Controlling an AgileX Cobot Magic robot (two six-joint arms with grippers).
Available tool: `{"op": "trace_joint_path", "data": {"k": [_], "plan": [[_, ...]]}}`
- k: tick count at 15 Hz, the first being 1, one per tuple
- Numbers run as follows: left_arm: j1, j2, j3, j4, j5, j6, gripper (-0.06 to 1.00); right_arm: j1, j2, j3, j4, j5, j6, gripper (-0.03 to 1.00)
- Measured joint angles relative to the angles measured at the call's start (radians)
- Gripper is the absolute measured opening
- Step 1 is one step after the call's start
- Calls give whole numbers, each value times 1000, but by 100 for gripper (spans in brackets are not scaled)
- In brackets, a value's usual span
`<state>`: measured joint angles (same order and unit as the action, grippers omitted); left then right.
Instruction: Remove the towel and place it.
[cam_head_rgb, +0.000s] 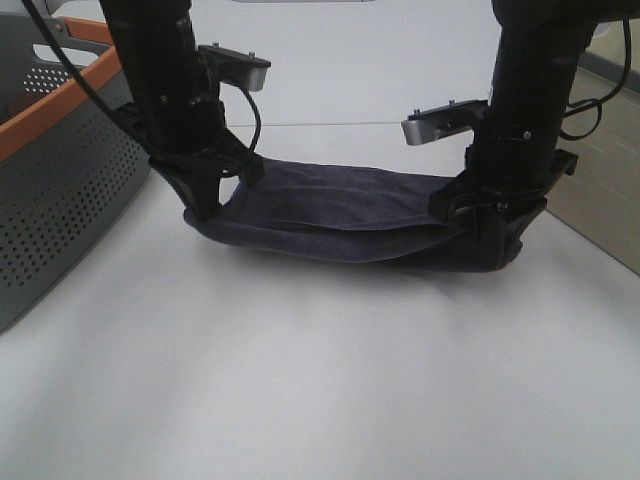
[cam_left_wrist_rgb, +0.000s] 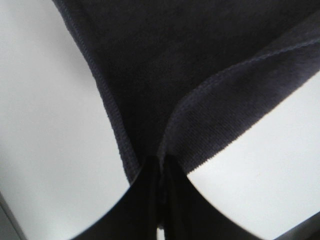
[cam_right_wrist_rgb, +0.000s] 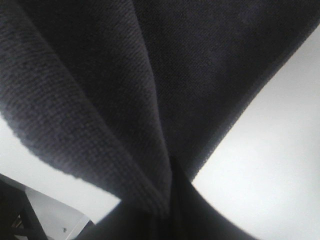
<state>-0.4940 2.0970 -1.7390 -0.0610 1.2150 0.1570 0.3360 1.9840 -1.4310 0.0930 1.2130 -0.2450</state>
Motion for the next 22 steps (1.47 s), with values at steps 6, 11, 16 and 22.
{"op": "trace_joint_path", "data": {"k": [6,11,16,22], "plan": [[-1,-6,143,-12,-1,5,0,2,0,156,11,-3,13,0],[-1,-6,143,-16,-2,43,10,2,0,162,52,-5,23,29],[-1,-6,143,-18,-1,4,81,2,0,162,53,-3,145,69],[-1,-12,141,-89,0,1,83,2,-64,162,54,-1,189,70]]}}
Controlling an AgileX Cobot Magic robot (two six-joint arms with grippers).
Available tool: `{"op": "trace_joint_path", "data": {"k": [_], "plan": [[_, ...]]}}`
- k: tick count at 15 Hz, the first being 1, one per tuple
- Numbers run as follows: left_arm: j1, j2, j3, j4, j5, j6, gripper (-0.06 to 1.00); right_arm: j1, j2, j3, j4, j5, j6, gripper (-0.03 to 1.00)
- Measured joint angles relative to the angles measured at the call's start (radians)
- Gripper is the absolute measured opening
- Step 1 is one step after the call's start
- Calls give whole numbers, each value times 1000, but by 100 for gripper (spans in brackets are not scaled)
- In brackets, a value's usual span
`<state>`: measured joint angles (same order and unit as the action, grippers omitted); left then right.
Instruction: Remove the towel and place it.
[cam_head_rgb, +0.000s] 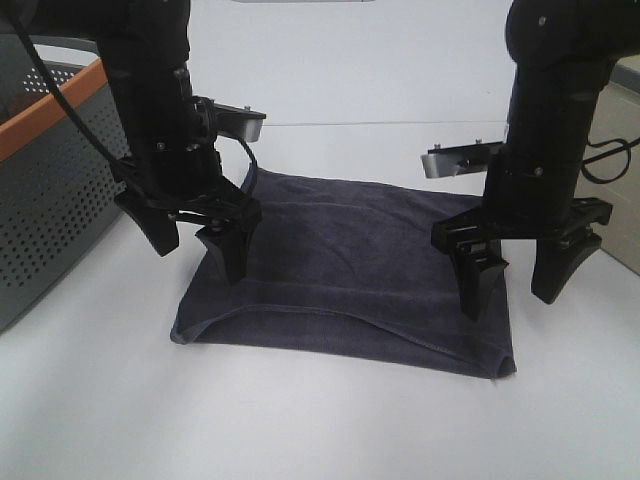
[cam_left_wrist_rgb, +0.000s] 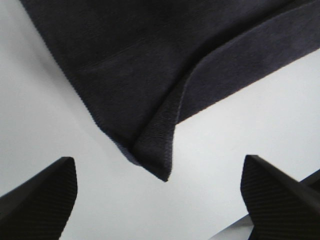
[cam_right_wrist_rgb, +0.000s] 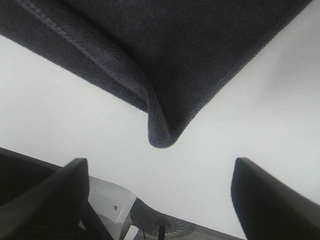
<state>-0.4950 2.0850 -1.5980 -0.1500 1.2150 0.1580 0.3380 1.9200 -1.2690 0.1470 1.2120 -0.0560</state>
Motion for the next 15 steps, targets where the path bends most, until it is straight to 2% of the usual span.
{"op": "trace_joint_path", "data": {"k": [2,4,5,7,9,11,15], "plan": [[0,-41,0,-49,0,-1,83,0,-85,-14,0,0,9,70],[0,-111,-2,-60,0,-9,83,0,-153,-48,0,0,14,70],[0,-160,-15,-50,0,-46,83,0,-244,-114,0,0,19,70],[0,-217,-64,13,1,-119,83,0,-320,-181,-1,2,50,70],[21,-285,-112,94,2,-167,83,0,-388,-227,-44,4,90,70],[110,-360,-127,127,1,-185,83,-40,-441,-245,-86,5,145,70],[392,-445,-127,150,1,-182,83,-318,-493,-246,-88,5,151,70]]}}
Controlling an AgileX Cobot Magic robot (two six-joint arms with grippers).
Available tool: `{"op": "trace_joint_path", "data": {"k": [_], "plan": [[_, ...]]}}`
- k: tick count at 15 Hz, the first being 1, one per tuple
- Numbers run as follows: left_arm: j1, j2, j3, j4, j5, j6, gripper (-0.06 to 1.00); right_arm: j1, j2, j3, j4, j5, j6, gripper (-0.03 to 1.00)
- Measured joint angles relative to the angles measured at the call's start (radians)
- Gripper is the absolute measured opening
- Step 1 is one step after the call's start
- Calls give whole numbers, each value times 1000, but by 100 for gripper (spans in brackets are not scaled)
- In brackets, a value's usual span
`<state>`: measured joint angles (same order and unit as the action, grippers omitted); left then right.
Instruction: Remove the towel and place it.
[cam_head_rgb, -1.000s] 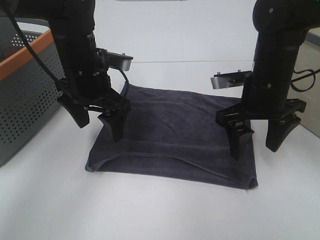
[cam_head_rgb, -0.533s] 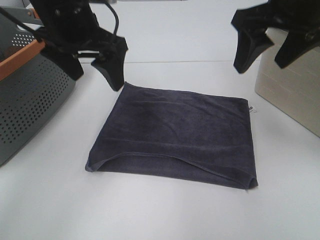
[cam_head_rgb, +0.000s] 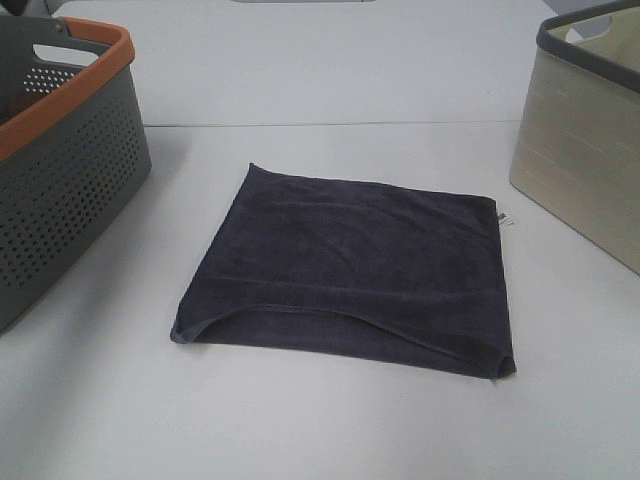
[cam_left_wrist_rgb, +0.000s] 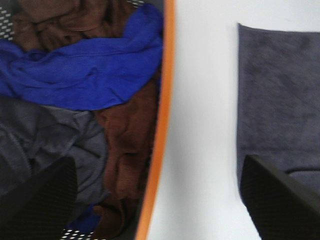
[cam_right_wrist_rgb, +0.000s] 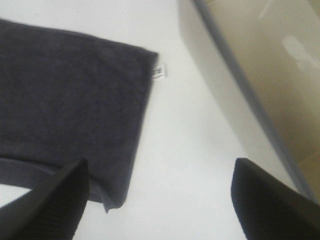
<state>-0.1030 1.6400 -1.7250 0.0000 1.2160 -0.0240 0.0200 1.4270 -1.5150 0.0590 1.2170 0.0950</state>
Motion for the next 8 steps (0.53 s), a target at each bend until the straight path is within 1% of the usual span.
{"op": "trace_joint_path", "data": {"k": [1,2,3,5,6,8], "plan": [[55,-21,13,0,0,10,83,-30,-6,1,0,1,-2,70],[88,-53,45,0,-1,24,83,-77,-39,20,-2,0,-2,70],[108,-91,92,0,-2,24,83,-87,-82,52,-1,0,-4,70],[120,-205,220,0,-2,24,82,-88,-207,156,2,-1,-10,70],[120,-244,258,0,-2,24,82,-88,-246,190,2,0,-16,70],[120,-396,411,0,0,10,82,-88,-411,322,2,1,-43,70]]}}
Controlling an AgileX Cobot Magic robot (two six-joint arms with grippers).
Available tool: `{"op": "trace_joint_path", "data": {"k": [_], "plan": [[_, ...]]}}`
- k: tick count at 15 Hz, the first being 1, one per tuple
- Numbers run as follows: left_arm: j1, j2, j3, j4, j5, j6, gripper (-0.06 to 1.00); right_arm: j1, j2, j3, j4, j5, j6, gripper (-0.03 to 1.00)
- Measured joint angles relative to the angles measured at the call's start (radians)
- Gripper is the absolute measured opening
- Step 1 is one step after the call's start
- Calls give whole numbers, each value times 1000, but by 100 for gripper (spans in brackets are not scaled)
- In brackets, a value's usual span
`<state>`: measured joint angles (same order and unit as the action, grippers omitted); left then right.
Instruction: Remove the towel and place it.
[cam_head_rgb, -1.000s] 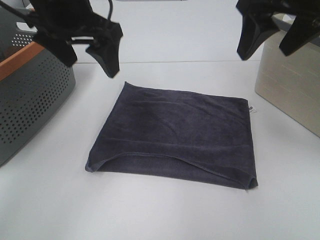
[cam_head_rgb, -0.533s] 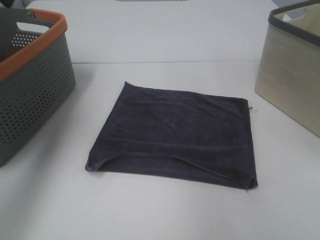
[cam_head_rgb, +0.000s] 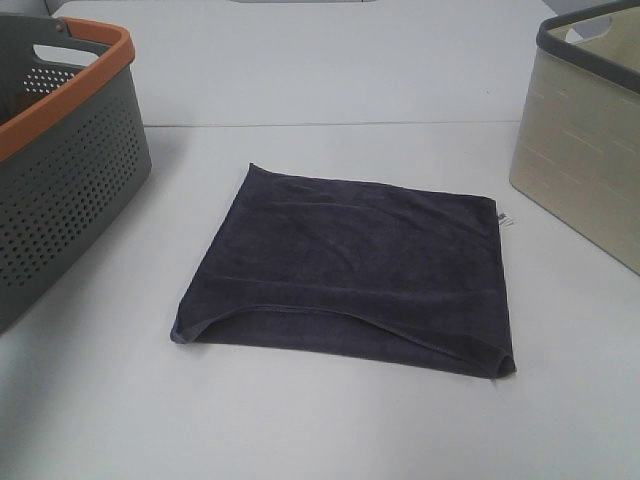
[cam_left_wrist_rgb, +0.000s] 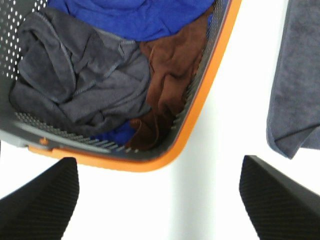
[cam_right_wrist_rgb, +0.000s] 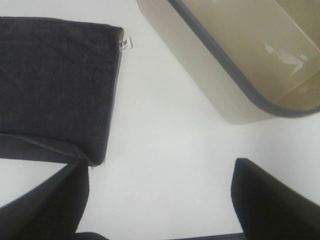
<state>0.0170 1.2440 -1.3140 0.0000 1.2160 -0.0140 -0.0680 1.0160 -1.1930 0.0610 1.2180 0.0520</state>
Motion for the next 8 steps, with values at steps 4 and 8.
{"op": "trace_joint_path", "data": {"k": [4,8], "plan": [[0,-365,274,22,4,-17,82,0,-406,281,-2,2,-14,70],[0,-600,435,57,-12,-25,82,0,-624,444,-54,-2,-14,70]]}}
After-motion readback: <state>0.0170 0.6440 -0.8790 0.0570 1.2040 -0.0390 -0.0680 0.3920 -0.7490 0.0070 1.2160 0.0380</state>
